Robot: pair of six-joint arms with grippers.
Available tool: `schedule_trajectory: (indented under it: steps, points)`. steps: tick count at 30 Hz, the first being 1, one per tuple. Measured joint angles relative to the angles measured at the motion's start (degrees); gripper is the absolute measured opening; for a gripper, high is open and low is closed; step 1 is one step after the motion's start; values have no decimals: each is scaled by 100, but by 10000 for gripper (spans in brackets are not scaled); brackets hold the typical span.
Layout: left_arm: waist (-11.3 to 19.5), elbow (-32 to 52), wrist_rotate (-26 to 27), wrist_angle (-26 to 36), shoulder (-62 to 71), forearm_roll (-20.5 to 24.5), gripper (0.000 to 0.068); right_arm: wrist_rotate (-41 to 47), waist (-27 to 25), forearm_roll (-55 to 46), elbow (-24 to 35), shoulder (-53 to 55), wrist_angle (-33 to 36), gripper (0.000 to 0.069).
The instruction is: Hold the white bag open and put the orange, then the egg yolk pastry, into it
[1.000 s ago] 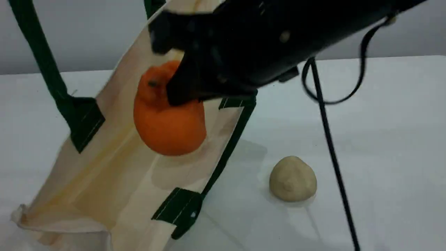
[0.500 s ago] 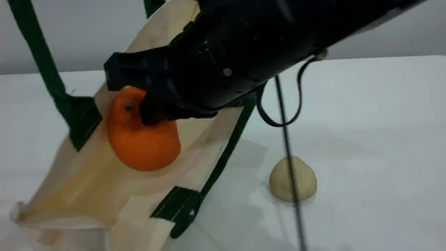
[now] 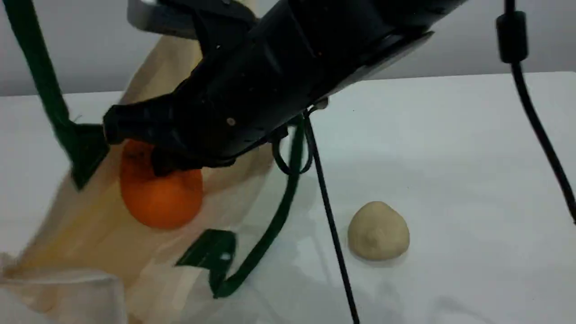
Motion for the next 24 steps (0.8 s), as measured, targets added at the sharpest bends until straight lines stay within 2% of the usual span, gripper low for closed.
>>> schedule_trajectory:
  steps: [3, 9, 24]
  points:
    - [-7, 0, 0, 6, 0, -6, 71, -106, 0, 0, -177, -5, -92, 24]
    - [-63, 0, 0, 5, 0, -10, 71, -259, -5, 26, -318, 56, -769, 24]
    - [-63, 0, 13, 39, 0, -16, 71, -217, -5, 20, -378, 586, -888, 34]
